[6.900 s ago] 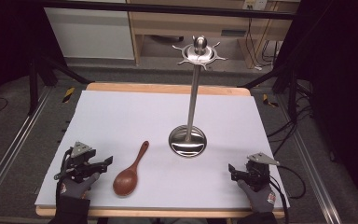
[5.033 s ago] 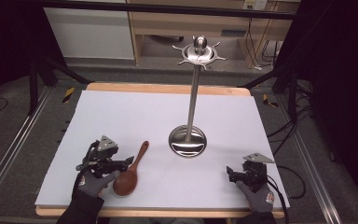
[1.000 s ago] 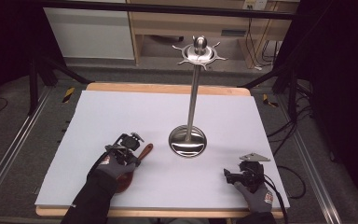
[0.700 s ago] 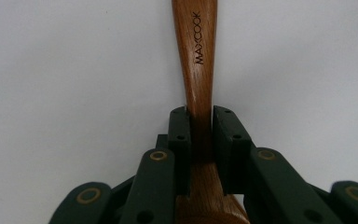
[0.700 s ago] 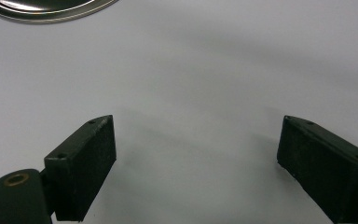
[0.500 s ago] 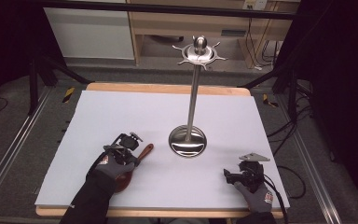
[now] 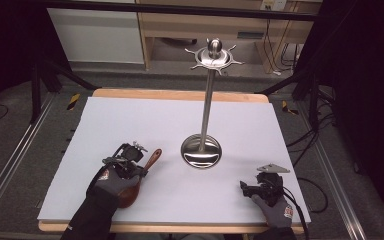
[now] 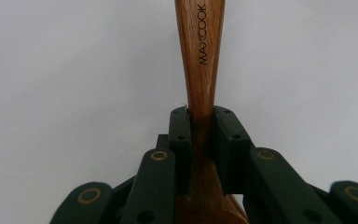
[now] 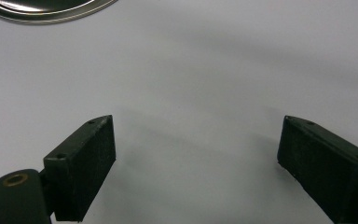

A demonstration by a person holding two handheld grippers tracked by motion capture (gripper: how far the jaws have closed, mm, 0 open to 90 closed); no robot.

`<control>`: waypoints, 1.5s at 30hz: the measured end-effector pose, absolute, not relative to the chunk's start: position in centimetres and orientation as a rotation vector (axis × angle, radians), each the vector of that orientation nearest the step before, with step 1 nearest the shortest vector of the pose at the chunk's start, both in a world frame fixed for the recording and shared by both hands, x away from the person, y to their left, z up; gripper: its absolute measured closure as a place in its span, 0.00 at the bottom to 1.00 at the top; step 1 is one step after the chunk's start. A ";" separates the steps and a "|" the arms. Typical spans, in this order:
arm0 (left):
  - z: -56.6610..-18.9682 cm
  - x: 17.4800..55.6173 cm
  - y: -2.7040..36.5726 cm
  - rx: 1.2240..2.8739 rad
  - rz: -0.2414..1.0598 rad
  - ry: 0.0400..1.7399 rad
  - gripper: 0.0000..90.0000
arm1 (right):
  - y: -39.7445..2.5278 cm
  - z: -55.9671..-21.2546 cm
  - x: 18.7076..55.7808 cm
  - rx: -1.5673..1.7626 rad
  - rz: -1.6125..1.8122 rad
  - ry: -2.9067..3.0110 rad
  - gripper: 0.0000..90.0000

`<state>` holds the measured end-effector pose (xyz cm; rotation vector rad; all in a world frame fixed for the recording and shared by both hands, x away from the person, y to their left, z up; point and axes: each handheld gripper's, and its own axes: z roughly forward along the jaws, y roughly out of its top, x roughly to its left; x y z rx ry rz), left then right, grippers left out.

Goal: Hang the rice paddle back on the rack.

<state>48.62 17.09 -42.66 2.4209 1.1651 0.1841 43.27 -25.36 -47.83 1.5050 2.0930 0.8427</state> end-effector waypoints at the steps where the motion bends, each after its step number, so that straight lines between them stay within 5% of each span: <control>1: -42.6 48.5 17.2 2.411 0.190 1.162 0.86 | -25.4 -47.8 43.3 1.504 0.842 2.092 0.13; 45: -39.5 43.7 20.7 2.099 0.378 1.053 0.86 | -25.4 -47.8 43.2 1.512 0.840 2.093 0.13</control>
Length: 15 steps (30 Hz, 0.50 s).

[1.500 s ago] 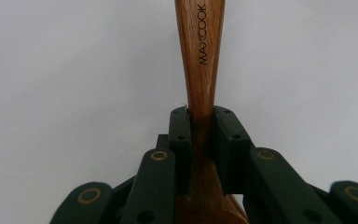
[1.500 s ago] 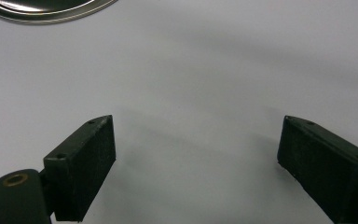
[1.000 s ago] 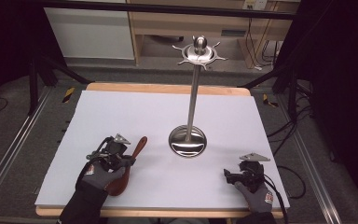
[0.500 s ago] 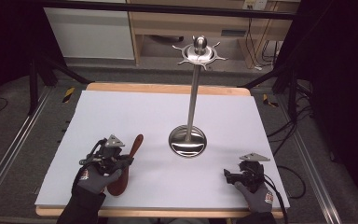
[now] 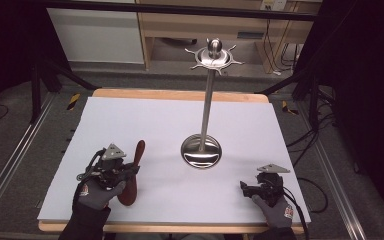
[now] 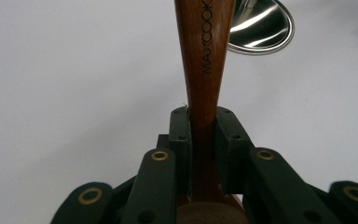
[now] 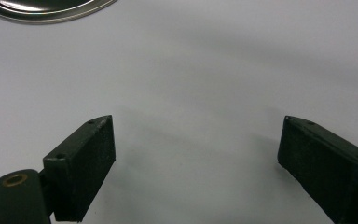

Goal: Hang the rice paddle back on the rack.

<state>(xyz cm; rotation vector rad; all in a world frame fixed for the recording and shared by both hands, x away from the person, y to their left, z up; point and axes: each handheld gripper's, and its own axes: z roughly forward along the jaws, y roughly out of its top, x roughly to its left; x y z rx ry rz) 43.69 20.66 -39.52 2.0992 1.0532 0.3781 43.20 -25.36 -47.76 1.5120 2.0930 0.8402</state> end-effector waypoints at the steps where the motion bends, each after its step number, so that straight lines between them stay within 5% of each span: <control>1: -39.4 43.6 20.7 2.095 0.383 1.051 0.86 | -25.4 -47.8 43.2 1.510 0.839 2.094 0.13; 15: -38.3 42.9 21.8 1.958 0.447 1.029 0.86 | -25.4 -47.7 43.2 1.508 0.843 2.090 0.13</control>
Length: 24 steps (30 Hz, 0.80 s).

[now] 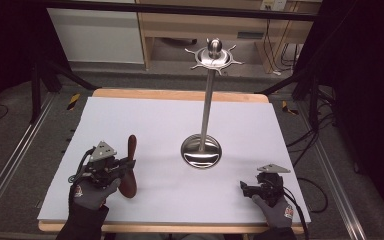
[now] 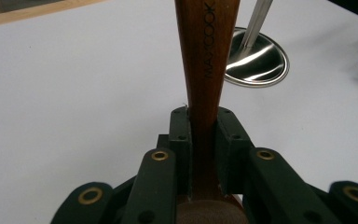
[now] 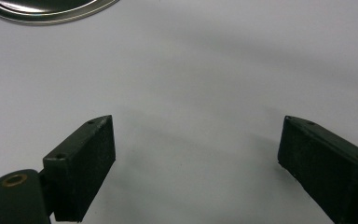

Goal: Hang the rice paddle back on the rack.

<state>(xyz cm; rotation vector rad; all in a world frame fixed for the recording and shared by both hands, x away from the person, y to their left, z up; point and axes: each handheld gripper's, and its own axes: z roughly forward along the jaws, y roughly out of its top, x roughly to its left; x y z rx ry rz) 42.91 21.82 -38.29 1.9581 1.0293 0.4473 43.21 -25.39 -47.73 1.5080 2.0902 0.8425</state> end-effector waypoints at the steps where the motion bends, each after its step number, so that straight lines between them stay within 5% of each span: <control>1: -38.2 42.9 21.9 1.952 0.451 1.029 0.86 | -25.4 -47.7 43.2 1.508 0.844 2.091 0.13; 24: -35.6 42.7 21.7 1.853 0.494 0.960 0.86 | -25.4 -47.7 43.2 1.513 0.843 2.073 0.13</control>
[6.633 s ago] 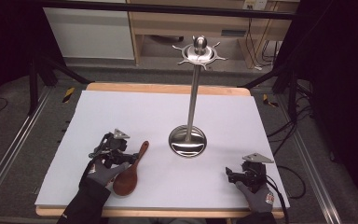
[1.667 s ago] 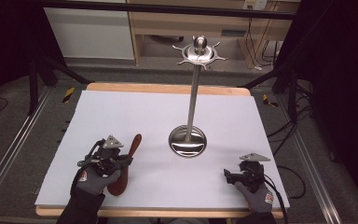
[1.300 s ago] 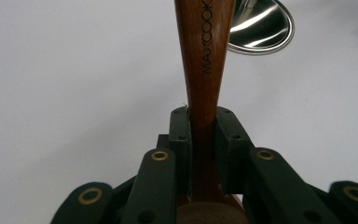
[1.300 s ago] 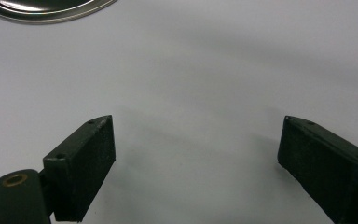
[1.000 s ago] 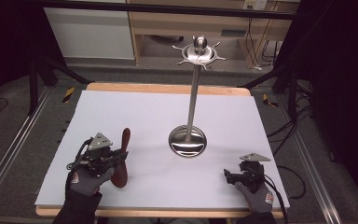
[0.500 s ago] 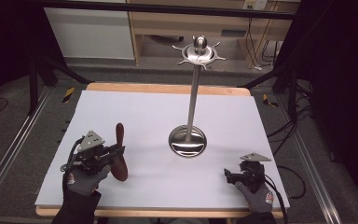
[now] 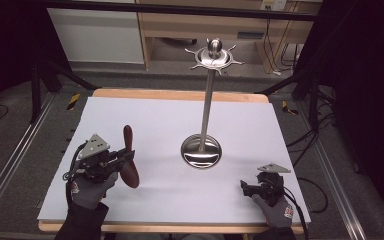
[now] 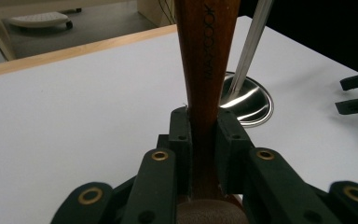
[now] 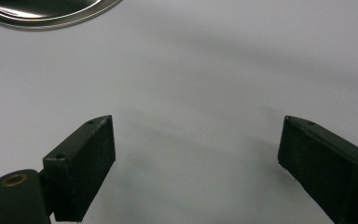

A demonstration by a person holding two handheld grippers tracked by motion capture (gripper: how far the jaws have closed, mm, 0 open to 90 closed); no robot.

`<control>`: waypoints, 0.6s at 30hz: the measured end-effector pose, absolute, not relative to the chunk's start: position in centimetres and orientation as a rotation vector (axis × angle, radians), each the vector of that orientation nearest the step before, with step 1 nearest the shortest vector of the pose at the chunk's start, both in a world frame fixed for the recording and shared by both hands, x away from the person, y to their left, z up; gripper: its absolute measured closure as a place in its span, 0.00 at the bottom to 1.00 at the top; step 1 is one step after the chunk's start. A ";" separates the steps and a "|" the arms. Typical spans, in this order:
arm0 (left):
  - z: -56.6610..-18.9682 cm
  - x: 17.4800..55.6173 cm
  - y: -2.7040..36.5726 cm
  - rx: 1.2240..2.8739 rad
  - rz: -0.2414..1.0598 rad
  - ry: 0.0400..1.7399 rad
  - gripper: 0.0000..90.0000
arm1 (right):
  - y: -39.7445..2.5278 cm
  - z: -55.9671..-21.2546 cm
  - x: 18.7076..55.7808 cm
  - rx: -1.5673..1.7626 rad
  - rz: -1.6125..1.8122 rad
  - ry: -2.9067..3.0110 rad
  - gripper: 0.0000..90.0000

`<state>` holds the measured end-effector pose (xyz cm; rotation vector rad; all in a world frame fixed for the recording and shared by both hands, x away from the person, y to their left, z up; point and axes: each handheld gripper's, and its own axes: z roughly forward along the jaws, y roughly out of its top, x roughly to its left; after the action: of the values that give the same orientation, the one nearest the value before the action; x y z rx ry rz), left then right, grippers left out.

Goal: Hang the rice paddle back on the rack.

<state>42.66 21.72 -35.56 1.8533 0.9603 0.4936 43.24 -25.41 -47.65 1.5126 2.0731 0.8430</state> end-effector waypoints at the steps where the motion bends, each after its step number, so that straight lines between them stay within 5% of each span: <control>1: -35.5 42.7 21.7 1.850 0.494 0.959 0.86 | -25.5 -47.6 43.3 1.506 0.842 2.072 0.13; 18: -32.6 44.3 19.6 1.812 0.474 0.900 0.86 | -25.5 -47.5 43.2 1.510 0.857 2.059 0.13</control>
<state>44.30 19.63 -32.59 1.8118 0.9005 0.4740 43.17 -25.45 -47.49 1.5095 2.0593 0.8574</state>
